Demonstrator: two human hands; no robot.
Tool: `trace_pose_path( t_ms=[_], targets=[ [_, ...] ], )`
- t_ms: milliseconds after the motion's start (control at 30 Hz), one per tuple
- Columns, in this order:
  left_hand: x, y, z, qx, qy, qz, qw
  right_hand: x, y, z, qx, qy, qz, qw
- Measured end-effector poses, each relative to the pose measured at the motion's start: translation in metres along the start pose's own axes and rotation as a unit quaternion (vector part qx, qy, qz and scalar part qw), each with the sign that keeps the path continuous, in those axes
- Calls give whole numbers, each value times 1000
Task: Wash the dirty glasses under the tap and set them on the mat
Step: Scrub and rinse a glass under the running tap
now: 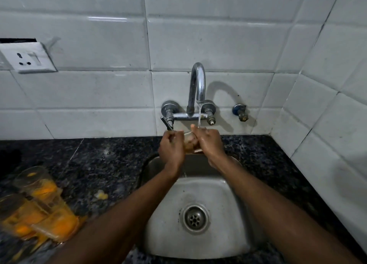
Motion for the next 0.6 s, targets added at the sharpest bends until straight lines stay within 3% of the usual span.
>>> trace_pose_path(
  t_ms=[67, 167, 300, 400, 467, 533, 600],
  targets=[
    [-5, 5, 6, 99, 195, 13, 976, 8, -9, 7, 134, 137, 24, 981],
    [-11, 12, 11, 89, 258, -22, 962, 15, -21, 5, 186, 170, 54, 966],
    [-10, 13, 11, 11, 228, 13, 974, 15, -22, -1, 167, 86, 38, 982],
    [-15, 19, 1, -92, 118, 18, 988, 3, -15, -6, 141, -66, -65, 986],
    [-17, 17, -3, -121, 49, -11, 991, -2, -13, -5, 122, 4, -129, 984],
    [-16, 16, -5, -14, 36, -30, 999, -1, -16, -7, 118, 96, -106, 983],
    [-18, 15, 0, 134, 91, -38, 986, 7, -17, -10, 125, 130, -20, 983]
  ],
)
Point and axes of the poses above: each hand's wrist, its own y-axis towards the middle knuckle, its own x-axis out of the palm, z = x × y, the point moved 1 cm from there along y, towards the middle knuckle, and after that the axes turned 1 degree about -z, right-handed, at the moved point
